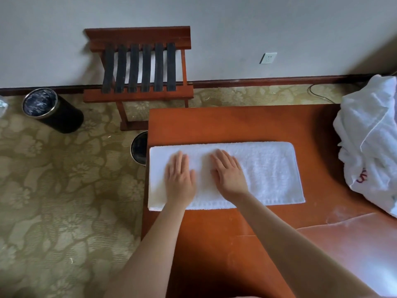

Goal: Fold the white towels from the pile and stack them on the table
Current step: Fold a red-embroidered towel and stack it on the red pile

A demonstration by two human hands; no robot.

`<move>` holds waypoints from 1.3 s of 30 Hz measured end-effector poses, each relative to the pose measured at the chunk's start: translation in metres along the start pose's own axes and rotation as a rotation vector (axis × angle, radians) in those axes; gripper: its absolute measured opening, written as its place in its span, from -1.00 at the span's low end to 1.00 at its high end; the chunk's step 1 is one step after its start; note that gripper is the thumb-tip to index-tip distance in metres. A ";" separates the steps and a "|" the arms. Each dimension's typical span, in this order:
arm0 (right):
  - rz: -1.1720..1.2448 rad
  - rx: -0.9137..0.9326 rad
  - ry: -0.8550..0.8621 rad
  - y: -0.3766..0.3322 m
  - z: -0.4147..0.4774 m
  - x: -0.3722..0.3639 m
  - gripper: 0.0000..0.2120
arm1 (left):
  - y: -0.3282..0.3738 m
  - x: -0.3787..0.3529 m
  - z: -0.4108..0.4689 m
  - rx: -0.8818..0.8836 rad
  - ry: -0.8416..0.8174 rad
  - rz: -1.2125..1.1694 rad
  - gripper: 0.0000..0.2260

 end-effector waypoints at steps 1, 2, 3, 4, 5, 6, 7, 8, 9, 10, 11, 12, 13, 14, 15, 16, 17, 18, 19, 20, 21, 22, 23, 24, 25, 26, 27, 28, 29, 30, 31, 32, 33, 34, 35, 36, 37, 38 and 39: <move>-0.048 0.029 -0.053 0.011 -0.003 -0.005 -0.55 | -0.008 -0.009 -0.007 -0.008 -0.039 0.094 -0.52; -0.098 0.042 -0.072 0.026 -0.006 -0.005 -0.53 | -0.015 -0.014 -0.011 -0.013 -0.061 0.169 -0.50; -0.137 0.021 -0.071 0.043 -0.008 -0.002 -0.51 | -0.020 -0.018 -0.012 -0.018 -0.077 0.222 -0.48; -0.166 -0.028 -0.058 0.062 -0.011 0.004 -0.48 | -0.021 -0.019 -0.012 -0.026 -0.084 0.259 -0.47; -0.189 -0.087 -0.044 0.081 -0.013 0.010 -0.45 | -0.020 -0.019 -0.012 -0.034 -0.082 0.287 -0.46; -0.211 -0.141 -0.034 0.097 -0.015 0.017 -0.43 | -0.018 -0.018 -0.012 -0.040 -0.072 0.303 -0.45; -0.231 -0.177 -0.030 0.110 -0.017 0.022 -0.40 | -0.015 -0.017 -0.012 -0.046 -0.060 0.308 -0.44; -0.242 -0.192 -0.033 0.117 -0.018 0.025 -0.40 | -0.013 -0.016 -0.013 -0.048 -0.055 0.312 -0.44; -0.241 -0.192 -0.038 0.120 -0.018 0.027 -0.41 | -0.013 -0.016 -0.013 -0.049 -0.057 0.319 -0.44; -0.228 -0.186 -0.037 0.120 -0.017 0.027 -0.42 | -0.014 -0.016 -0.014 -0.044 -0.065 0.323 -0.44; -0.211 -0.182 -0.024 0.118 -0.016 0.028 -0.44 | -0.015 -0.016 -0.013 -0.036 -0.076 0.327 -0.43; -0.197 -0.189 0.005 0.118 -0.015 0.032 -0.47 | -0.017 -0.017 -0.012 -0.027 -0.089 0.330 -0.43; -0.188 -0.217 0.045 0.119 -0.017 0.037 -0.50 | -0.018 -0.019 -0.012 -0.019 -0.104 0.333 -0.44; -0.187 -0.273 0.094 0.124 -0.022 0.045 -0.52 | -0.019 -0.020 -0.012 -0.013 -0.117 0.337 -0.44; -0.188 -0.350 0.144 0.132 -0.030 0.053 -0.52 | -0.020 -0.021 -0.012 -0.012 -0.126 0.341 -0.45; -0.180 -0.436 0.182 0.141 -0.039 0.061 -0.51 | -0.020 -0.021 -0.012 -0.015 -0.132 0.346 -0.45; -0.160 -0.522 0.197 0.149 -0.049 0.067 -0.48 | -0.020 -0.021 -0.012 -0.016 -0.131 0.350 -0.45; -0.139 -0.598 0.184 0.155 -0.057 0.070 -0.45 | -0.018 -0.020 -0.013 -0.016 -0.128 0.350 -0.44; -0.136 -0.646 0.151 0.158 -0.062 0.071 -0.41 | -0.017 -0.018 -0.013 -0.014 -0.123 0.346 -0.44; -0.147 -0.662 0.112 0.158 -0.064 0.071 -0.39 | -0.016 -0.017 -0.014 -0.007 -0.119 0.338 -0.45; -0.157 -0.662 0.076 0.156 -0.064 0.071 -0.37 | -0.014 -0.015 -0.016 0.001 -0.114 0.329 -0.46; -0.147 -0.669 0.050 0.153 -0.062 0.071 -0.36 | -0.012 -0.014 -0.019 0.009 -0.112 0.317 -0.47; -0.120 -0.687 0.030 0.151 -0.061 0.071 -0.36 | -0.011 -0.012 -0.023 0.014 -0.114 0.302 -0.47; -0.092 -0.701 0.008 0.149 -0.059 0.072 -0.36 | -0.009 -0.010 -0.026 0.012 -0.120 0.291 -0.48; -0.074 -0.701 -0.025 0.148 -0.057 0.072 -0.36 | -0.009 -0.008 -0.029 0.009 -0.126 0.284 -0.48; -0.065 -0.690 -0.066 0.145 -0.054 0.071 -0.37 | -0.010 -0.005 -0.031 0.017 -0.130 0.274 -0.49; -0.071 -0.669 -0.103 0.142 -0.052 0.072 -0.39 | -0.013 -0.001 -0.030 0.046 -0.129 0.261 -0.49; -0.097 -0.636 -0.120 0.139 -0.048 0.074 -0.41 | -0.018 0.004 -0.028 0.092 -0.119 0.256 -0.49; -0.140 -0.592 -0.119 0.134 -0.045 0.077 -0.44 | -0.024 0.011 -0.026 0.152 -0.097 0.262 -0.48; -0.190 -0.546 -0.107 0.128 -0.042 0.081 -0.46 | -0.033 0.019 -0.023 0.225 -0.071 0.269 -0.45; -0.243 -0.502 -0.095 0.122 -0.039 0.084 -0.47 | -0.042 0.026 -0.022 0.312 -0.058 0.270 -0.42; -0.294 -0.455 -0.083 0.114 -0.036 0.086 -0.47 | -0.053 0.031 -0.022 0.404 -0.067 0.255 -0.37; -0.338 -0.401 -0.069 0.105 -0.034 0.088 -0.46 | -0.061 0.034 -0.022 0.492 -0.082 0.214 -0.31; -0.373 -0.344 -0.059 0.096 -0.031 0.089 -0.45 | -0.068 0.035 -0.022 0.564 -0.088 0.150 -0.26; -0.397 -0.292 -0.054 0.086 -0.029 0.090 -0.45 | -0.071 0.036 -0.022 0.598 -0.077 0.089 -0.23; -0.413 -0.248 -0.053 0.076 -0.027 0.090 -0.45 | -0.071 0.037 -0.020 0.587 -0.054 0.053 -0.22; -0.424 -0.213 -0.051 0.067 -0.025 0.090 -0.44 | -0.068 0.038 -0.018 0.549 -0.031 0.044 -0.23; -0.430 -0.188 -0.049 0.058 -0.024 0.090 -0.44 | -0.064 0.038 -0.017 0.510 -0.020 0.045 -0.25; -0.432 -0.170 -0.047 0.049 -0.022 0.090 -0.44 | -0.060 0.038 -0.017 0.494 -0.014 0.036 -0.25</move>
Point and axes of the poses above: each hand's wrist, its own z-axis towards the middle knuckle, its own x-axis out of the back of the hand, y = z × x, the point moved 7 cm from there along z, towards the middle knuckle, and after that the axes turned 13 degrees about y, right-handed, at the moved point
